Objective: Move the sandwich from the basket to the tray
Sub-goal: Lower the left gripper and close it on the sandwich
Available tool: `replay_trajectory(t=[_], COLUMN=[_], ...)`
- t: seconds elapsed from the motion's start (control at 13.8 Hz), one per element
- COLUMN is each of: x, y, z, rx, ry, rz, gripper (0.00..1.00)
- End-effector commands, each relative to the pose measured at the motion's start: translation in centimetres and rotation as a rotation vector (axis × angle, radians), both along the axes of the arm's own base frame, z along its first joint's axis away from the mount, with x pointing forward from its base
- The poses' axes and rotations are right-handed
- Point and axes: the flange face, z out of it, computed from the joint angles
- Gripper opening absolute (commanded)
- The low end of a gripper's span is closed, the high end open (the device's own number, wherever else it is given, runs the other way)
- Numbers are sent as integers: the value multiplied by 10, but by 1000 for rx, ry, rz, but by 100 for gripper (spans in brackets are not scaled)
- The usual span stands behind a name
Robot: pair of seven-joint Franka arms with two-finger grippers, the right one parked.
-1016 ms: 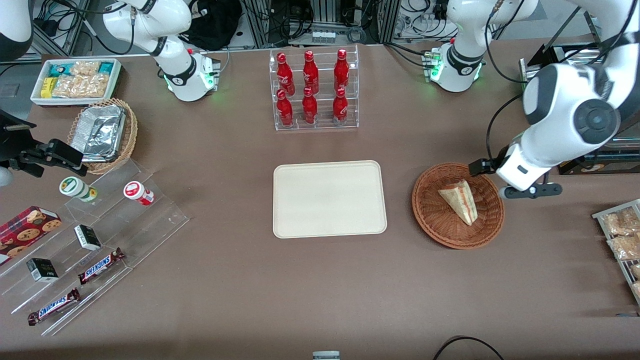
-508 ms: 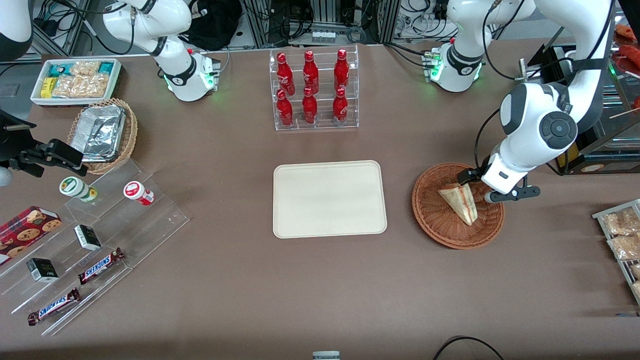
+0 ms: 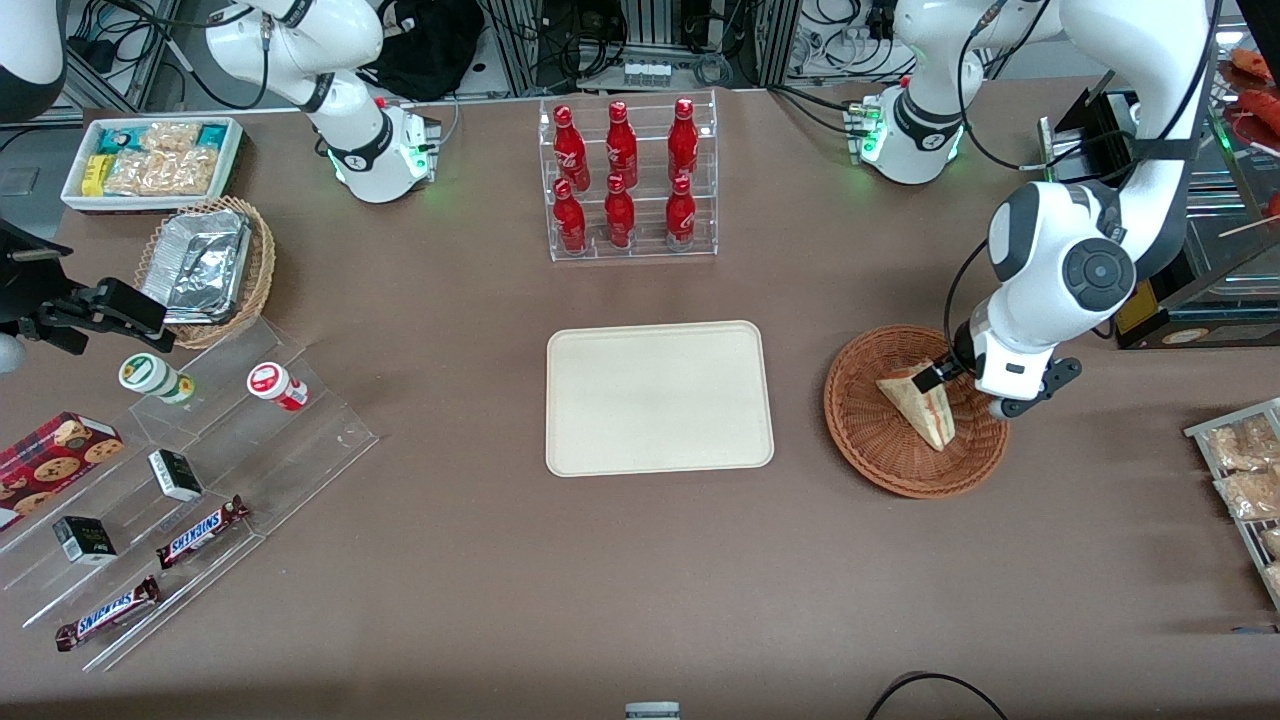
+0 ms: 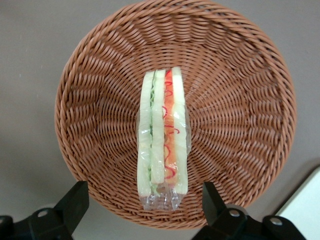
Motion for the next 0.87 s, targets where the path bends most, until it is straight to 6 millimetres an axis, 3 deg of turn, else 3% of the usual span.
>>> replay_trajectory(t=[0.0, 0.15, 0.65, 0.8], x=[0, 1, -1, -2], y=[-7, -17, -17, -18], z=[-12, -22, -50, -56], rx=[12, 32, 76, 80], ry=[-1, -12, -2, 9], rz=[96, 121, 125, 158], gripper=[100, 100, 100, 94])
